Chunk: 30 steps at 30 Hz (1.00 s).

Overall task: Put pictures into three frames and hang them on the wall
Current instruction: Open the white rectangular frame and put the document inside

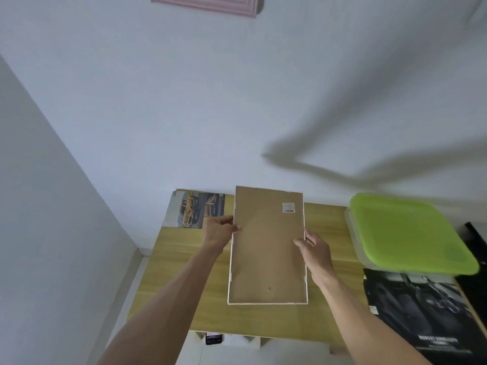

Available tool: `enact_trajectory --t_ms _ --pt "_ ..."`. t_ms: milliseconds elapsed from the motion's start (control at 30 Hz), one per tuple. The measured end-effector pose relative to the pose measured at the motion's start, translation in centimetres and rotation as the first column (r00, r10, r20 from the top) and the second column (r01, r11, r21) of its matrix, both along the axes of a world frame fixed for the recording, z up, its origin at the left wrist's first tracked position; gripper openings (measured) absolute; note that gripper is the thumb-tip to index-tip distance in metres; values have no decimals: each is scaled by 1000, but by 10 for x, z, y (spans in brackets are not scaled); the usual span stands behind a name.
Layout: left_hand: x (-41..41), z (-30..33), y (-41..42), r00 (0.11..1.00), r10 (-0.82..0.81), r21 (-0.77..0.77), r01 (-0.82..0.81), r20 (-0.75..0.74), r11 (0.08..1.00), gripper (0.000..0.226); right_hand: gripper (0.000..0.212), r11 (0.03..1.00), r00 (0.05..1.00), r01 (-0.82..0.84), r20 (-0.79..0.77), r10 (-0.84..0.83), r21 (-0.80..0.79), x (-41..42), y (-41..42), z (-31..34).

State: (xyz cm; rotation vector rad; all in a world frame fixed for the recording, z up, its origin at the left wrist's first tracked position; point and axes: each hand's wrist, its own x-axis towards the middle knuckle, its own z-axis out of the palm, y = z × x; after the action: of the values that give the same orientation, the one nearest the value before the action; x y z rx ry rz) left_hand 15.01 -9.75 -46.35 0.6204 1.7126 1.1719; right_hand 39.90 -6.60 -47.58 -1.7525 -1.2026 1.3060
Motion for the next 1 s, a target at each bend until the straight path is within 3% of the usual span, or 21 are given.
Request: enact_trajectory --t_ms 167,300,400,467,533,667,767,900,1000 --pt "16 38 -5 995 66 84 -60 -70 995 23 48 992 993 -112 45 110 53 13 10 36" --pt "43 68 -8 983 115 167 -91 -142 982 16 41 963 968 -213 172 185 165 19 16 75" --pt "73 88 -10 963 133 209 -84 -233 974 33 39 909 939 -313 230 254 274 15 21 112" --pt "97 101 -12 936 163 242 -87 -313 966 28 35 869 918 -370 276 286 330 10 23 140" --pt "124 112 -14 893 198 286 -82 -405 955 6 39 847 914 -384 285 290 368 5 22 168" --pt "174 125 -15 795 237 361 -24 -559 932 8 51 806 885 -427 371 281 410 9 21 208" --pt "201 132 -16 781 259 403 -10 -568 915 8 47 815 895 -392 380 232 426 28 25 218" --pt "230 141 -16 831 177 443 90 -527 892 6 35 826 925 -319 341 165 465 55 28 227" --pt "240 149 -11 866 129 496 150 -484 855 27 31 807 948 -279 286 143 521 75 31 235"
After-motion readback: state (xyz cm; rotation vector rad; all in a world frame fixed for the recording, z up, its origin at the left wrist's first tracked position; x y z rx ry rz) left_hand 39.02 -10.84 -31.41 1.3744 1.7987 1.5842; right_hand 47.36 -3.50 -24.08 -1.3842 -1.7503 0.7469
